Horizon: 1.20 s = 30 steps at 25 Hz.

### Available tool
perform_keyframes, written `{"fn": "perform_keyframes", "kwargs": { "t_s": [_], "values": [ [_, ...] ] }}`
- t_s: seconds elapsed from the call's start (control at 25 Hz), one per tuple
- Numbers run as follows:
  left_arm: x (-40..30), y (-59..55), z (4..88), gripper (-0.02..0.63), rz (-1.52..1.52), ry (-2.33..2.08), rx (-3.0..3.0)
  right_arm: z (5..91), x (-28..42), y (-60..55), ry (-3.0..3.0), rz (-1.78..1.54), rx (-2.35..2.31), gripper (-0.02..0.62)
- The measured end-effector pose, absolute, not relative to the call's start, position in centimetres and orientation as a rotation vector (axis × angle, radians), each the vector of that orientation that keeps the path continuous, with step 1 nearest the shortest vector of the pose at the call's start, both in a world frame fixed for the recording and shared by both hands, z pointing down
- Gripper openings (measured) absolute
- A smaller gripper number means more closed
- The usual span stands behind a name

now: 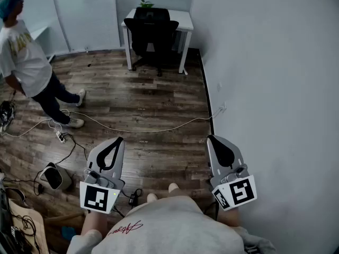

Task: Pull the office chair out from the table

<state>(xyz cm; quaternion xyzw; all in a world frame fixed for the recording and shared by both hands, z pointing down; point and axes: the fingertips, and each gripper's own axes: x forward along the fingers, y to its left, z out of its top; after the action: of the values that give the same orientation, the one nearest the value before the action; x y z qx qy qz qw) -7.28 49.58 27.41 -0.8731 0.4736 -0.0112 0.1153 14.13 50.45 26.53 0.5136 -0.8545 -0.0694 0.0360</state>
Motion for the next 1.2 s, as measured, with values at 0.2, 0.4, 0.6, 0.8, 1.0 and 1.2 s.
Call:
{"fn": "perform_keyframes", "kwargs": {
  "t_s": [0.2, 0.4, 0.6, 0.8, 1.0, 1.2],
  "values": [
    [-7.1, 49.5, 26.8, -0.005, -0.026, 1.386, -2.555, 26.2, 14.4, 50.4, -2.620, -0.230, 1.594, 0.002],
    [-7.9, 49.7, 26.6, -0.005, -0.015, 1.388, -2.549, 26.0, 14.0, 50.6, -2.611, -0.236, 1.606, 0.002],
    [-8.0, 49.8, 26.8, -0.005, -0.030, 1.380, -2.539, 26.3, 14.1, 50.6, -2.586, -0.271, 1.632, 0.002],
    [-9.1, 50.0, 26.7, -0.005, -0.010, 1.398, -2.542, 25.8, 13.4, 50.6, -2.582, -0.304, 1.668, 0.002],
    [-9.8, 50.3, 27.1, -0.005, -0.008, 1.407, -2.546, 25.9, 13.5, 51.1, -2.562, -0.315, 1.693, 0.002],
    [-10.0, 50.1, 27.2, -0.005, -0.015, 1.399, -2.541, 25.6, 13.3, 51.0, -2.555, -0.317, 1.693, 0.003]
  ]
}}
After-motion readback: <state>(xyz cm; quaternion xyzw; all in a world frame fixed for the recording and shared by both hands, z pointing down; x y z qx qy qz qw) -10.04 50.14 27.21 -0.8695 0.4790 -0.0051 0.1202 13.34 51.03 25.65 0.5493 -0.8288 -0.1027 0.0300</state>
